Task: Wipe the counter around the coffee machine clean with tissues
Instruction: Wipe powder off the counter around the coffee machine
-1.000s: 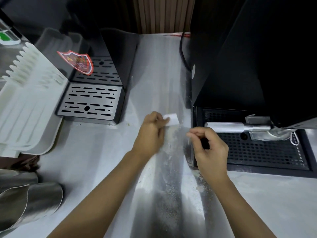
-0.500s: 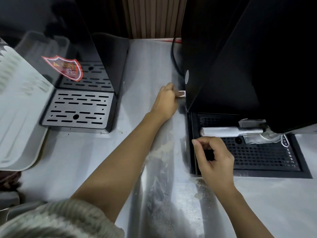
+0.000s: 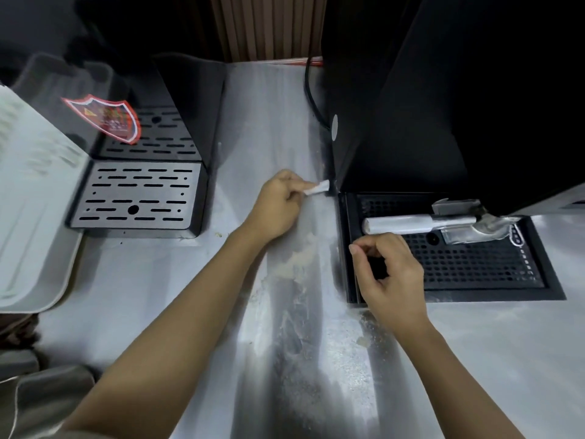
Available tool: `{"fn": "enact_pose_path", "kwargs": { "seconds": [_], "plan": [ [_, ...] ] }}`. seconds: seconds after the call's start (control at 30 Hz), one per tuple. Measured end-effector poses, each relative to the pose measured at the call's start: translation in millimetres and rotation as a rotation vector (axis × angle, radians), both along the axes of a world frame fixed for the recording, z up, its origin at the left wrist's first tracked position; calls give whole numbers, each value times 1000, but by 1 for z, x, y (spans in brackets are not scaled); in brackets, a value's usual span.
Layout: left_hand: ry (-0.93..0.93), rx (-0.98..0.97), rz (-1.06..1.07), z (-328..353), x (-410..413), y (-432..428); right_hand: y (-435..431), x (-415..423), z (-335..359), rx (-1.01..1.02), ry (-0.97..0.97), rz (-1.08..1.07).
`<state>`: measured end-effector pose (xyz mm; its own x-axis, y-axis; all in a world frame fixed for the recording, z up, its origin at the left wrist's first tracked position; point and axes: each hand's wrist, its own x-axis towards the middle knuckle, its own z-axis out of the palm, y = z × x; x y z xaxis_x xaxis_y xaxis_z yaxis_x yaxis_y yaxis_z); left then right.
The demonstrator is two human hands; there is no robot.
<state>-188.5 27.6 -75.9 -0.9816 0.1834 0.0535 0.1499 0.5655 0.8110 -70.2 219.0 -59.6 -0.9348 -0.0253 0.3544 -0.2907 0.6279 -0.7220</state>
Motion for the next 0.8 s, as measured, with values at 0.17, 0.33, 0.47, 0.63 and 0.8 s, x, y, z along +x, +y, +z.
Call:
{"fn": "enact_pose_path", "kwargs": {
  "seconds": [0.17,0.33,0.47,0.63,0.8],
  "plan": [
    [114,-115,-83,-9,21,11,3,-2,1,16,-8,48],
    [109,-84,-141,-10,112,10,5,-2,2,26,-35,91],
    [-123,70,4,9,127,7,16,-3,7,-19,-155,181],
    [9,-80,223,12,61,14,35,-5,13,45,-250,362],
    [66,-118,137,3,89,34,41,-12,12,-85,-260,370]
  ]
}}
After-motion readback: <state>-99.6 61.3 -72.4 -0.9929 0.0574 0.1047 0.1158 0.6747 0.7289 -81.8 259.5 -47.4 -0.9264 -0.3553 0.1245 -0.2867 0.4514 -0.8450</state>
